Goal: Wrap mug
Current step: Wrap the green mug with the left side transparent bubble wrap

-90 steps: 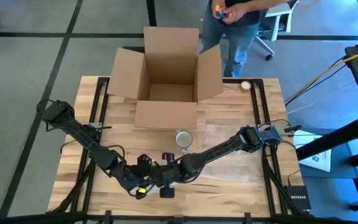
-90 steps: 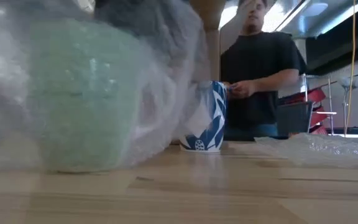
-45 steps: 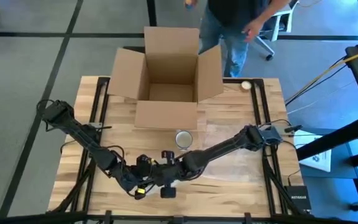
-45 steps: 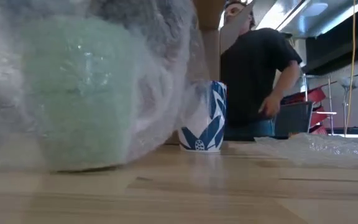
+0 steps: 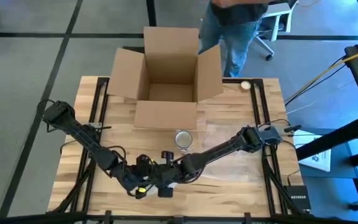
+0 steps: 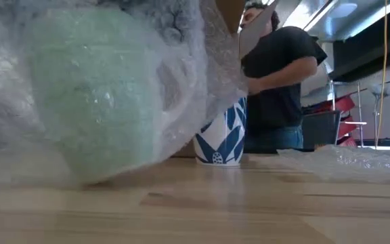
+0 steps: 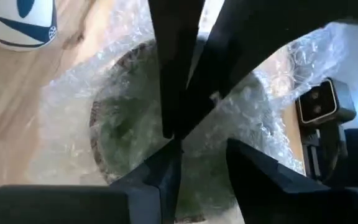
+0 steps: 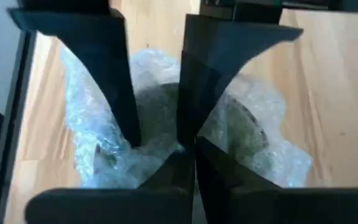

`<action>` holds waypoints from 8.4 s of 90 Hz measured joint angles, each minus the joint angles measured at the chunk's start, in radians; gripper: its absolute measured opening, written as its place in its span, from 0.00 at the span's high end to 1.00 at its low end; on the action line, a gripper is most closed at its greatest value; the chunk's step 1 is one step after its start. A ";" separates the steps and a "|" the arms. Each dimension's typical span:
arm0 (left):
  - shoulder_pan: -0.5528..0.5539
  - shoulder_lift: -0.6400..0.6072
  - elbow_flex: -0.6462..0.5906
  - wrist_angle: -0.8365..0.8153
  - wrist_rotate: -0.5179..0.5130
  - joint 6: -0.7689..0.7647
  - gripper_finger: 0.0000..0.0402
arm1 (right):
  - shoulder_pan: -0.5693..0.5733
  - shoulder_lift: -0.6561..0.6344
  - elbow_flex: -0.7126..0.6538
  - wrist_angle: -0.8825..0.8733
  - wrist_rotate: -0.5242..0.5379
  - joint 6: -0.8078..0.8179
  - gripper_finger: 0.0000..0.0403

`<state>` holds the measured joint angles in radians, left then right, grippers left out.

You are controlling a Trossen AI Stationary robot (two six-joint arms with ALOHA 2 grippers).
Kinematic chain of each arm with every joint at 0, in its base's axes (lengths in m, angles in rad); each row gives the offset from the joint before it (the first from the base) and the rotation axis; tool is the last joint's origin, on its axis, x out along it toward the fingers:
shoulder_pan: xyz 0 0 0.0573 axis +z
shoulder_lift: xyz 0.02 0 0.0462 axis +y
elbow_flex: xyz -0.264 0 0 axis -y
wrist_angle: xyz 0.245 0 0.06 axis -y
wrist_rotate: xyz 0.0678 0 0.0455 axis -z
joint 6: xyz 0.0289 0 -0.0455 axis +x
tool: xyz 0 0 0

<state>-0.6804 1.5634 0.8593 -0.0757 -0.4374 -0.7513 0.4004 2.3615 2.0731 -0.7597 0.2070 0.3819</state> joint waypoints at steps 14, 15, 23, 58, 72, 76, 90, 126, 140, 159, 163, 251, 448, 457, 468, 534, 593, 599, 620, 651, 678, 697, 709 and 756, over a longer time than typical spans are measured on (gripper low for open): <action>0.000 0.000 0.001 0.003 0.001 -0.001 0.72 | 0.000 -0.021 0.023 -0.019 0.003 -0.025 1.00; 0.000 0.000 0.001 0.004 0.002 -0.001 0.72 | 0.000 -0.022 0.027 -0.024 0.004 -0.030 1.00; 0.000 -0.001 0.002 0.007 0.013 -0.008 0.72 | -0.001 -0.034 0.059 -0.058 0.011 -0.059 1.00; 0.000 -0.006 0.003 0.003 0.021 -0.027 0.72 | 0.036 -0.107 0.101 -0.159 -0.116 -0.135 1.00; 0.002 -0.006 0.003 0.003 0.028 -0.026 0.72 | 0.075 -0.111 0.105 -0.152 -0.115 -0.245 0.97; 0.002 -0.006 0.004 0.003 0.028 -0.024 0.72 | 0.087 -0.109 0.104 -0.138 -0.115 -0.282 0.94; 0.002 -0.006 0.004 0.003 0.028 -0.022 0.72 | 0.115 -0.102 0.106 -0.067 -0.114 -0.338 0.77; 0.012 -0.007 0.005 0.004 0.054 -0.026 0.72 | 0.091 -0.018 0.105 -0.082 -0.042 -0.391 0.40; 0.013 -0.008 0.008 0.017 0.053 -0.026 0.72 | 0.074 0.011 0.108 -0.161 -0.060 -0.392 0.43; 0.013 -0.010 0.008 0.041 0.057 -0.025 0.72 | 0.064 0.067 0.110 -0.146 -0.089 -0.395 0.51; 0.013 -0.009 0.008 0.049 0.058 -0.024 0.72 | 0.063 0.072 0.111 -0.133 -0.098 -0.397 0.52; 0.011 -0.006 0.003 0.022 0.079 -0.032 0.72 | 0.072 0.048 0.261 -0.279 -0.081 -0.376 0.54; 0.023 -0.008 0.006 0.074 0.089 -0.030 0.72 | 0.069 -0.003 -0.124 0.111 -0.055 -0.417 0.54; 0.023 -0.008 0.006 0.073 0.093 -0.035 0.72 | 0.069 0.001 -0.083 0.073 -0.070 -0.410 0.54; 0.022 -0.008 0.006 0.066 0.101 -0.035 0.72 | 0.071 0.005 -0.008 0.001 -0.077 -0.408 0.54; 0.021 -0.006 0.003 0.053 0.124 -0.054 0.72 | 0.069 -0.002 0.236 -0.332 -0.023 -0.410 0.54; 0.013 -0.094 0.004 0.042 0.090 -0.053 0.72 | 0.070 -0.003 0.099 -0.176 -0.018 -0.412 0.54; 0.008 -0.130 0.004 0.000 0.060 -0.053 0.72 | 0.070 -0.003 0.099 -0.176 -0.018 -0.413 0.54; -0.046 -0.199 0.004 -0.081 0.111 -0.086 0.72 | 0.070 -0.002 0.099 -0.176 0.002 -0.405 0.54; -0.222 -0.032 0.005 -0.054 -0.013 -0.186 0.72 | 0.070 -0.002 0.099 -0.175 0.017 -0.386 0.54; -0.153 0.019 0.005 0.174 -0.148 -0.072 0.72 | 0.070 -0.002 0.099 -0.173 0.026 -0.381 0.54; -0.099 0.008 0.005 0.167 -0.174 -0.052 0.72 | 0.070 -0.002 0.099 -0.129 0.011 -0.379 0.54; -0.056 0.008 0.005 0.136 -0.154 -0.052 0.72 | 0.070 -0.002 0.099 -0.097 0.011 -0.384 0.54; -0.006 0.015 0.007 0.058 -0.106 -0.045 0.72 | 0.071 -0.025 0.214 -0.224 -0.001 -0.341 0.54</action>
<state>-0.6864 1.5780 0.8665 -0.0174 -0.5436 -0.7959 0.4717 2.3368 2.2869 -0.9840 0.2055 0.0408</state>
